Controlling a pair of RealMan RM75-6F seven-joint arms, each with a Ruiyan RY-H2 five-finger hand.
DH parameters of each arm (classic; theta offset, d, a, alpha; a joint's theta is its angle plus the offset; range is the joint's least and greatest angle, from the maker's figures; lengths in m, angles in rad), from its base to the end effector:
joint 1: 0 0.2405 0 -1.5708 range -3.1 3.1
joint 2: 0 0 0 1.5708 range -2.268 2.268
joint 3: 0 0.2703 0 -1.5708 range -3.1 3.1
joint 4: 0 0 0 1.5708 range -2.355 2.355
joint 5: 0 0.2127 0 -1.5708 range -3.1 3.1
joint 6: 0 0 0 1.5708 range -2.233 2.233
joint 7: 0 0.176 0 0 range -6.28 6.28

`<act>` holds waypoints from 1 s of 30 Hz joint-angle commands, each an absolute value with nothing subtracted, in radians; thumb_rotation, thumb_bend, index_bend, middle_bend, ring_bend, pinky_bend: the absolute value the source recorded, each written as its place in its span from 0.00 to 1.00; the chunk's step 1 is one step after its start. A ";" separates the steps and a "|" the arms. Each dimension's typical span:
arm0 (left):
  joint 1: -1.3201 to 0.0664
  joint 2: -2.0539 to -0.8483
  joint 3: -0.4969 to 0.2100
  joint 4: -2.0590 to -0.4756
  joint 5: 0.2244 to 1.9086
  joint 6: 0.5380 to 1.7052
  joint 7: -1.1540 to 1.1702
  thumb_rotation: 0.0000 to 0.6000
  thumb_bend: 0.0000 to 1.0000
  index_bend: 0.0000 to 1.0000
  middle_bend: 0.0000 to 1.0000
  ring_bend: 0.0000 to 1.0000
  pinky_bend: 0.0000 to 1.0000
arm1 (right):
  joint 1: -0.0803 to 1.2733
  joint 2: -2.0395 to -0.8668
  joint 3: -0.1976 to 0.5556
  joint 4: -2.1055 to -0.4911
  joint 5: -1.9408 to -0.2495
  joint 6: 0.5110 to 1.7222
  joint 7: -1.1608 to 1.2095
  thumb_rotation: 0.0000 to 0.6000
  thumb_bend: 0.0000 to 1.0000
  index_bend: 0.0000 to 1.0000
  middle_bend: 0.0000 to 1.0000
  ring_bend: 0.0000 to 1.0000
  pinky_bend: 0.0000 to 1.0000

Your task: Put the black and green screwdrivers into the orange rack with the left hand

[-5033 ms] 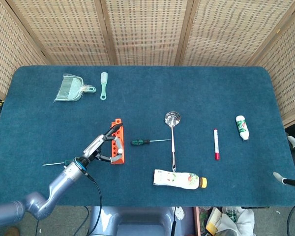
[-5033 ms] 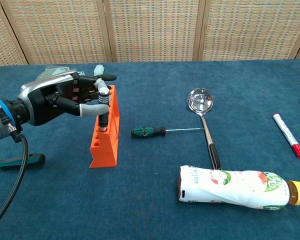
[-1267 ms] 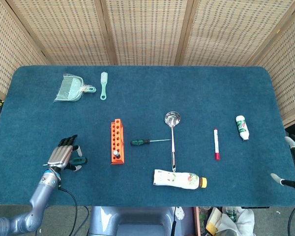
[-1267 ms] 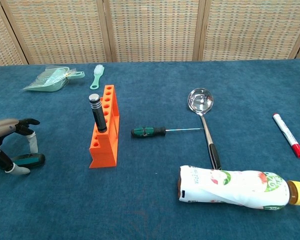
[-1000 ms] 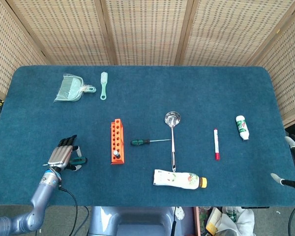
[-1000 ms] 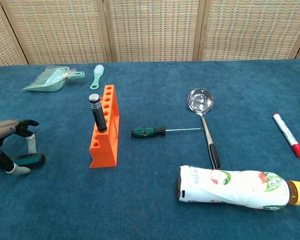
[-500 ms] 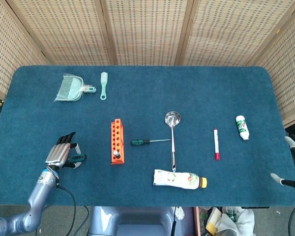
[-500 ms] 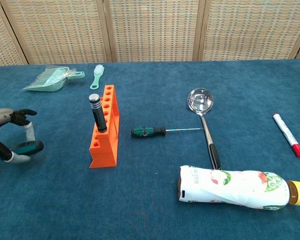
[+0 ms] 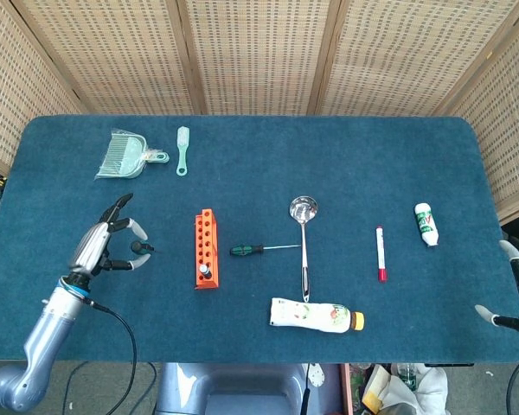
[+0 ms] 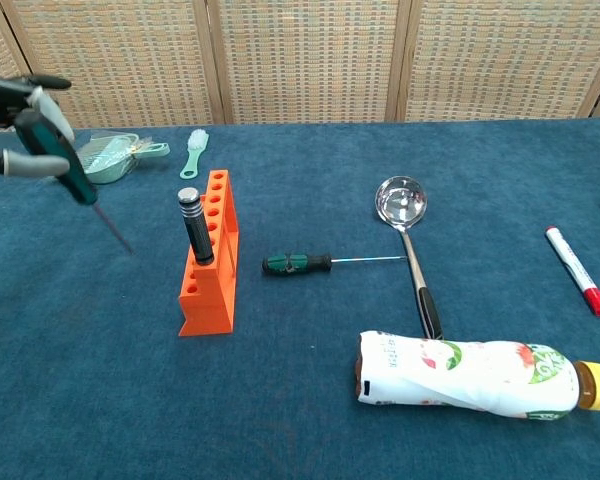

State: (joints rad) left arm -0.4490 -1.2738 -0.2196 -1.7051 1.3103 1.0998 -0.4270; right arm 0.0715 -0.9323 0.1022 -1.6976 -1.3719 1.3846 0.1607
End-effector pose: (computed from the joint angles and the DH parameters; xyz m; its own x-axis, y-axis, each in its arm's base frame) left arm -0.2088 0.3362 0.0758 -0.2655 0.2668 0.9265 0.9447 -0.1198 0.3053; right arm -0.3411 -0.2189 0.2194 0.3156 -0.0286 0.9484 -0.9399 0.1278 0.3167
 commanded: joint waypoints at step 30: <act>-0.763 -1.114 -0.400 -1.850 0.916 0.791 -0.487 1.00 0.46 0.71 0.00 0.00 0.00 | 0.077 -0.937 0.112 -1.686 -1.343 1.372 0.155 1.00 0.00 0.00 0.00 0.00 0.00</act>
State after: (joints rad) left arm -0.7430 -1.1016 -0.4038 -1.8562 0.9430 0.7926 -0.5132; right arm 0.0770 -0.9369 0.1119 -1.6862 -1.3426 1.3721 0.1547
